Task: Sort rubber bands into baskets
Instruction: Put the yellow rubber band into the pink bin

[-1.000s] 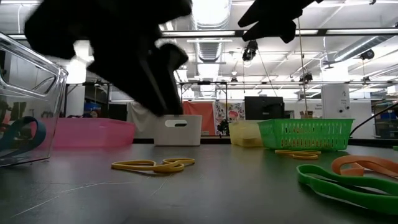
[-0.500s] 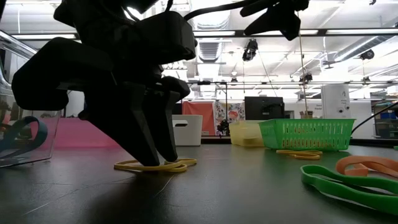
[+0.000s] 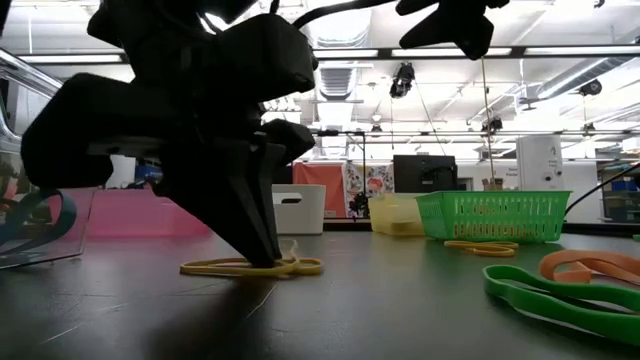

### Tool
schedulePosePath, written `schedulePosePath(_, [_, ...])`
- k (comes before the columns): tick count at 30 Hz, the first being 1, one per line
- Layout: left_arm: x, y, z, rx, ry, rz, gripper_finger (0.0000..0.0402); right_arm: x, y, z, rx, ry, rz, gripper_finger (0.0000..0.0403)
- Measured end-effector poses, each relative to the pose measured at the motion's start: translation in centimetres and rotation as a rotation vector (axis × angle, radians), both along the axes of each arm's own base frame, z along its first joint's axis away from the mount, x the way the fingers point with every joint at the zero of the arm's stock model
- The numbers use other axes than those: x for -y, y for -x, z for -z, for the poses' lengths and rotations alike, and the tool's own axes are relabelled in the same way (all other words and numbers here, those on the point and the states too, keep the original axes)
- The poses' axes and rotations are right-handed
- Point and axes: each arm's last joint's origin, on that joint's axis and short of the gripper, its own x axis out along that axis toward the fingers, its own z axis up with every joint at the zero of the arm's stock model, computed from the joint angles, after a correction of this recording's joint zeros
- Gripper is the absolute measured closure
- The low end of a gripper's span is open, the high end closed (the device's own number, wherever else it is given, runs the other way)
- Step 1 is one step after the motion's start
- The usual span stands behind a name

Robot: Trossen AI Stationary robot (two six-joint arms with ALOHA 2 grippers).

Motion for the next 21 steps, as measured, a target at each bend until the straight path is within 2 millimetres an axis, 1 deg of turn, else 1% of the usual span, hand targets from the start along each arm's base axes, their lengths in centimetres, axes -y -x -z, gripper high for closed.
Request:
schedulePosePath(3, [-0.5, 0.6, -1.6, 0.012, -0.041, 0.025, 0.0401, 0.0, 0.0, 0.0, -0.002, 0.027, 0.003, 0.0197])
schedulePosePath(6, [-1.3, 1.0, -5.2, 0.102, -0.026, 0.037, 0.0402, 0.2, 0.0, 0.0, 0.002, 0.063, 0.027, 0.0197])
schedulePosePath(8, [-2.3, 1.6, -7.0, 0.128, -0.021, 0.026, 0.0401, 0.2, 0.0, 0.0, 0.004, 0.089, 0.042, 0.0197])
schedulePosePath(11, [-3.9, 2.7, -8.7, 0.135, -0.033, 0.016, 0.0401, 0.3, 0.0, 0.0, 0.004, 0.117, 0.051, 0.0197])
schedulePosePath(13, [-4.9, 3.5, -10.6, 0.173, -0.042, 0.021, 0.0401, 0.3, 0.0, 0.0, 0.004, 0.133, 0.052, 0.0197])
schedulePosePath(15, [-6.2, 4.7, -12.2, 0.167, -0.067, -0.001, 0.0401, 0.4, 0.0, -0.1, 0.006, 0.143, 0.064, 0.0197])
schedulePosePath(17, [-7.9, 6.0, -13.3, 0.133, -0.115, -0.059, 0.0401, 0.4, 0.0, -0.1, 0.006, 0.157, 0.082, 0.0197])
schedulePosePath(19, [-10.1, 7.7, -14.5, 0.091, -0.165, -0.160, 0.0401, 0.5, 0.0, -0.1, 0.006, 0.181, 0.096, 0.0197])
schedulePosePath(21, [-12.4, 9.5, -15.5, 0.049, -0.201, -0.300, 0.0401, 0.6, 0.0, -0.1, 0.005, 0.209, 0.115, 0.0197])
